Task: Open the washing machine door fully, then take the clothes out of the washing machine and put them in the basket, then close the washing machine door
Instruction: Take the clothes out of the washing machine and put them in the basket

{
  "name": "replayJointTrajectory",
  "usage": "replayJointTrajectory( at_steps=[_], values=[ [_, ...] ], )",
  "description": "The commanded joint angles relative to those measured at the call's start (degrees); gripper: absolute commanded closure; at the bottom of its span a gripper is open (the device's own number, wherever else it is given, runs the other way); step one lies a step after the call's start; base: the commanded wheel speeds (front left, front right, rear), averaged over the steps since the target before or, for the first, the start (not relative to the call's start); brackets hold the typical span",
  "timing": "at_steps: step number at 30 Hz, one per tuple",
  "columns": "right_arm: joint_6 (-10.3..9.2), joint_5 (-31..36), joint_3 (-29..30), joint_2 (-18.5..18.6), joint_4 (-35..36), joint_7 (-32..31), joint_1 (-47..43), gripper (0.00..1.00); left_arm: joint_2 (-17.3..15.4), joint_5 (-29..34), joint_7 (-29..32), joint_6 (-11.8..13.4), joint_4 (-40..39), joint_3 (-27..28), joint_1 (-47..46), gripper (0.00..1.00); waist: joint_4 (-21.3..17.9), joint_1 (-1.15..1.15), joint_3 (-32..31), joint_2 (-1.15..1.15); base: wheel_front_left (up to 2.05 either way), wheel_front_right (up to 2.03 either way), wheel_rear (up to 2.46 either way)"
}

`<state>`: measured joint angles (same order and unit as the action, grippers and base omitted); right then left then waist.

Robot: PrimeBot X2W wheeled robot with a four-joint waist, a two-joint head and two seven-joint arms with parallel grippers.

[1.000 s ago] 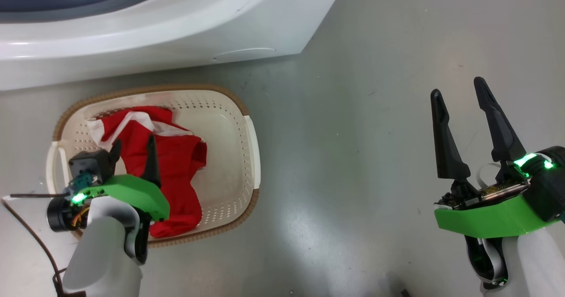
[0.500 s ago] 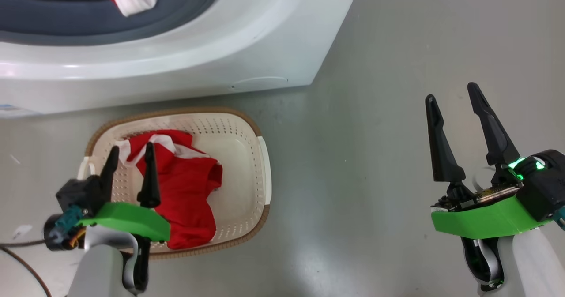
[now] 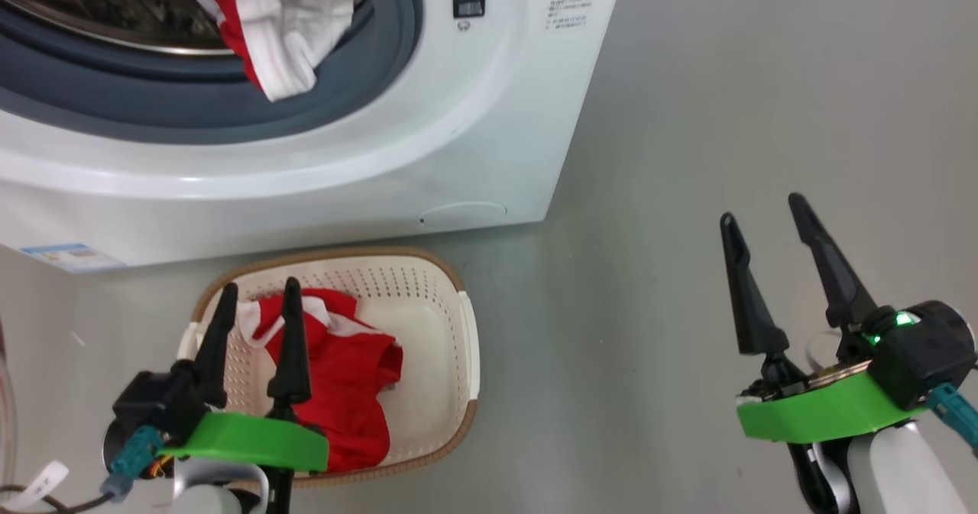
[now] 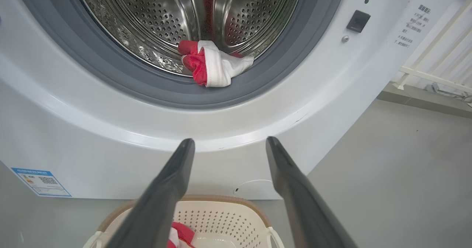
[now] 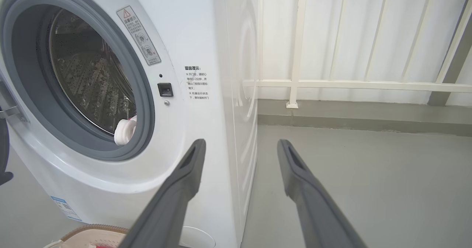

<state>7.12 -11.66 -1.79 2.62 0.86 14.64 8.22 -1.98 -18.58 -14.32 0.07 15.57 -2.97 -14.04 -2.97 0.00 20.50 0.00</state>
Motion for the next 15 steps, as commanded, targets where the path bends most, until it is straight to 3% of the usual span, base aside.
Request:
replayJointTrajectory(
  at_steps=[1,15],
  values=[
    [0.36,0.67,-1.60,0.26,1.11,0.36,-0.72,0.00,-0.90,0.09,-0.68,0.58,-2.04,1.41,1.10,0.00,0.26,0.00,-2.91,0.00,0.00,0.00,0.00],
    [0.36,3.18,-1.59,0.26,1.12,0.36,-5.04,0.00,-0.92,3.83,-0.68,3.83,-14.80,2.17,9.76,0.00,0.34,0.00,-10.38,0.00,0.00,0.00,0.00]
  ],
)
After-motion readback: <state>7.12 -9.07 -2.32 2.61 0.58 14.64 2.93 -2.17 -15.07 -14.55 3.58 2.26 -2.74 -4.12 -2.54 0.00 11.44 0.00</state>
